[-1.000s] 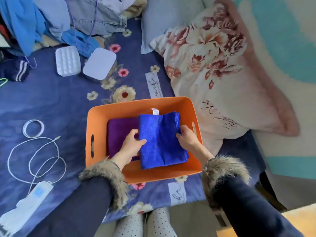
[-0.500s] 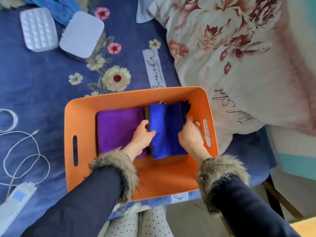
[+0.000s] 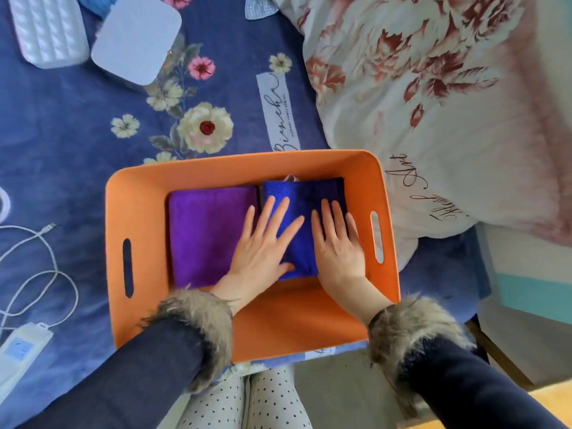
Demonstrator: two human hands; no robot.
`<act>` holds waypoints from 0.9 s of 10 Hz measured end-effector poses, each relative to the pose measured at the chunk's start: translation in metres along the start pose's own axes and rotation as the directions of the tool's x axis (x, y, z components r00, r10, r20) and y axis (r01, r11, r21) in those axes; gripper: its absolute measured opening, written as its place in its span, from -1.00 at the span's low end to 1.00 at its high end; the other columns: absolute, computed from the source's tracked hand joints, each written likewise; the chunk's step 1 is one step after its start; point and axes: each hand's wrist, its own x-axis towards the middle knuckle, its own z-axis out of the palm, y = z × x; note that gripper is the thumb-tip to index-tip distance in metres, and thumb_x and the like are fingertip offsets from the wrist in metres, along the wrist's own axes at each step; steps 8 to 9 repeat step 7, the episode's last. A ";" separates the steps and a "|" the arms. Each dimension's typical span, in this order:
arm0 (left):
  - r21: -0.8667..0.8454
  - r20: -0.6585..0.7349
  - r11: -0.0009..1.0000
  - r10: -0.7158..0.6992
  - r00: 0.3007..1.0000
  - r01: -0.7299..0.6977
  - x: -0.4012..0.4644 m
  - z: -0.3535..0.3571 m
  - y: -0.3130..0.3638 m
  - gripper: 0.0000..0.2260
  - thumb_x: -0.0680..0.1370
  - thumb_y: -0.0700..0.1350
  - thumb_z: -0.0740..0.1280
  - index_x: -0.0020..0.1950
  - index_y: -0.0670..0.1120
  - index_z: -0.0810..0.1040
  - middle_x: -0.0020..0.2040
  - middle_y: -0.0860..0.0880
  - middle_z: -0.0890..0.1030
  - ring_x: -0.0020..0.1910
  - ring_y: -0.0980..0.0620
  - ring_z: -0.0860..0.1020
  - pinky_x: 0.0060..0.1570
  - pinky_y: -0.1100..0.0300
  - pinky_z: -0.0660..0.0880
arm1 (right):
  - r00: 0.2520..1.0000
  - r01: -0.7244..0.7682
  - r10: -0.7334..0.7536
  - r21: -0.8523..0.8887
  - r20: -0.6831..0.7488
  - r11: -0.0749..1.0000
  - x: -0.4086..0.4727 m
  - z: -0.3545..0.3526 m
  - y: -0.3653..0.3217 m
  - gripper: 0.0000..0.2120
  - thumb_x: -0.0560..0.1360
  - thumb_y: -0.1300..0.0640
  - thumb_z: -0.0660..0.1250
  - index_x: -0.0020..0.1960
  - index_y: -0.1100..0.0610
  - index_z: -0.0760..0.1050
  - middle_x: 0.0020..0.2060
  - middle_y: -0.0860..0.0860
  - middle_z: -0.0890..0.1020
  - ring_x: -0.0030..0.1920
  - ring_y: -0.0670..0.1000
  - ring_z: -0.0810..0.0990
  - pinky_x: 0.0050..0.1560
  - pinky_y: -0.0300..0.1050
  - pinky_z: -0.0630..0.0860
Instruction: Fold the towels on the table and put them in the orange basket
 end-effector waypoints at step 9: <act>0.199 0.393 0.978 -0.133 0.910 0.057 0.023 0.021 -0.017 0.08 0.29 0.46 0.23 0.45 0.00 -0.40 0.39 -0.12 -0.49 0.48 -0.16 -0.32 0.39 -0.21 -0.26 | 0.958 -0.209 0.009 0.681 0.285 0.702 0.037 -0.018 0.024 -0.36 0.52 0.07 0.31 0.49 0.18 0.12 0.51 0.15 0.07 0.52 0.05 0.01 0.47 -0.15 -0.01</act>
